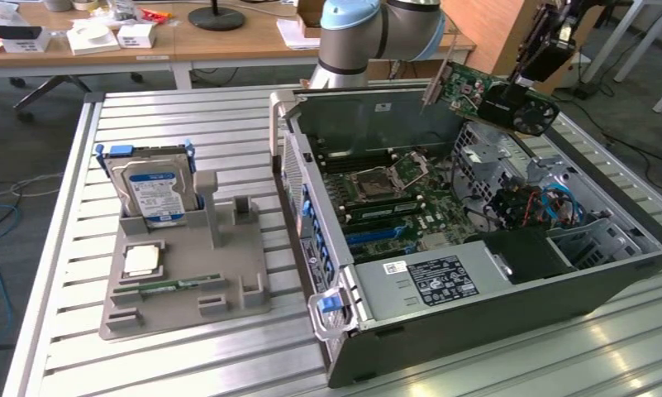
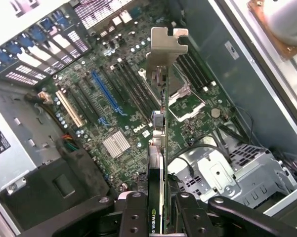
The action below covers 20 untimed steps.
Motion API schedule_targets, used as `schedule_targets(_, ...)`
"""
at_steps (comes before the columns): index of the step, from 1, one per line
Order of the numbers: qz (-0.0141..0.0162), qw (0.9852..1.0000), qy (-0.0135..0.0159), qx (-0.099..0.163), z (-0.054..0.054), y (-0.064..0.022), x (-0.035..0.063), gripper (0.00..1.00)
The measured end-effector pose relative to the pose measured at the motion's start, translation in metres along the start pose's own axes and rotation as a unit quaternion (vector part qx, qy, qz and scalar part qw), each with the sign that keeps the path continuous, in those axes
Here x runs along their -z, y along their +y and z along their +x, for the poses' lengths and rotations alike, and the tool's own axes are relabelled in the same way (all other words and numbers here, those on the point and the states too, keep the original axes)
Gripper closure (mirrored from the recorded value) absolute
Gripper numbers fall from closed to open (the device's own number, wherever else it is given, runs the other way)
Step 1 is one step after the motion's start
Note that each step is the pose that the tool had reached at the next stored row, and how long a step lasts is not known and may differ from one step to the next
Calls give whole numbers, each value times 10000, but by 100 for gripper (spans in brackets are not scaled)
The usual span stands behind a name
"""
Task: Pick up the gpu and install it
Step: 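Insert the gpu into the slot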
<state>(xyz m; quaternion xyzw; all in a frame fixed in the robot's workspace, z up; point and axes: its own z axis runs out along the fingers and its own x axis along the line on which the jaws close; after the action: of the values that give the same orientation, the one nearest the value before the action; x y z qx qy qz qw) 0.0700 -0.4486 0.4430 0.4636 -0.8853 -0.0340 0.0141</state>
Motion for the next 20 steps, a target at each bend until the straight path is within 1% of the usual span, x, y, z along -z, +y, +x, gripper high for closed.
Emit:
schedule_targets(5, 18, 9996, 48, 264, 1, 1, 0, 75)
schedule_targets(10, 37, 9985, 98, 538, 1, 2, 0, 75)
schedule_targets(14, 51, 9970, 138, 761, 2, 3, 0, 75)
schedule_targets(20, 76, 9940, 200, 1073, 3, 5, 0, 75)
